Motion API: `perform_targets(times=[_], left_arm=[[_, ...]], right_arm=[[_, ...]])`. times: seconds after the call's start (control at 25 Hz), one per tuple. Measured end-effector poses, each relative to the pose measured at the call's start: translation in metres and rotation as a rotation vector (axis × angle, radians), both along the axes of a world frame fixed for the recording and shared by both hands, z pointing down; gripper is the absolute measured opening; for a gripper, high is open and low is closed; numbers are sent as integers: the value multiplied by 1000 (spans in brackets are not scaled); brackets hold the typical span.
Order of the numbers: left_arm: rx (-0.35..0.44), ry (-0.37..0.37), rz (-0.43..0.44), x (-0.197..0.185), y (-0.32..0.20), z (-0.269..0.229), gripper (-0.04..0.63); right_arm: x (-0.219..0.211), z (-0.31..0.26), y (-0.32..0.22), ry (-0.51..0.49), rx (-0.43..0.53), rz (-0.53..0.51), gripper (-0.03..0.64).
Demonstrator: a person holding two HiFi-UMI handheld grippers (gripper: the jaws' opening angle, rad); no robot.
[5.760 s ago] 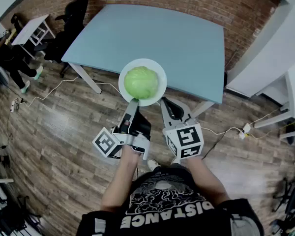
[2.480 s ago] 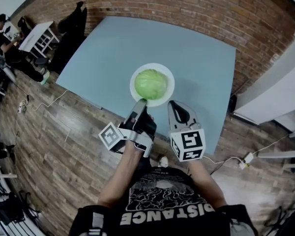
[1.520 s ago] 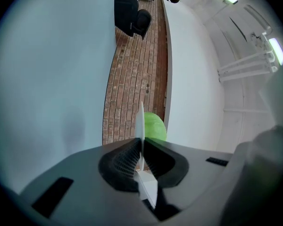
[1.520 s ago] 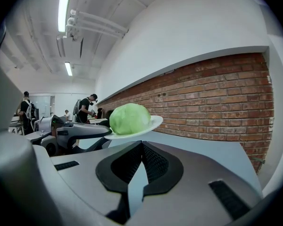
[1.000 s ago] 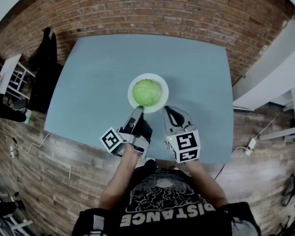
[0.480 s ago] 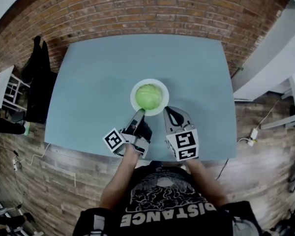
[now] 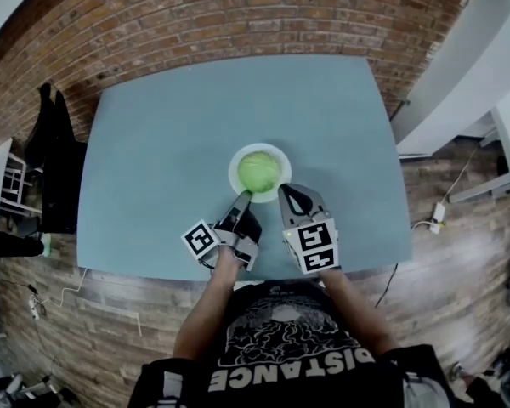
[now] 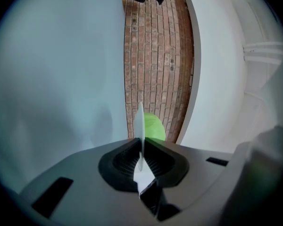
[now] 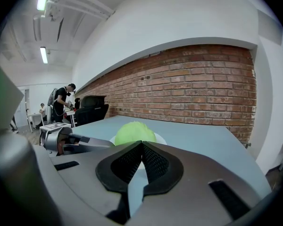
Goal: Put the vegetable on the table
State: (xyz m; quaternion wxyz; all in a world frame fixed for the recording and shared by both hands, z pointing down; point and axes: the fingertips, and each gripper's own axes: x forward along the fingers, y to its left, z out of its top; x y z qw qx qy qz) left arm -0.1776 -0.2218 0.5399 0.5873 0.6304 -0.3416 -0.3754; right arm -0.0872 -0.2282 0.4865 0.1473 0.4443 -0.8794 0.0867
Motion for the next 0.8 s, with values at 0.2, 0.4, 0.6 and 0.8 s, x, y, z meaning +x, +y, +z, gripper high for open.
perform_targets(times=[0.2,0.4,0.6,0.8], left_arm=[[-34,-18,42,6,-8,16,26],[-74,-66,75,9,-12,35,26],[-127,-112,107,11,-15,55,29],[-160,-134,119,9,-16,67,31]], right_arm=[[10,8,-5,6,-18,27,9],[14,14,-9,15,-31,45,9],[13,22,-13,19,-42,47,9],[12,28,-15,23,-55,49,9]])
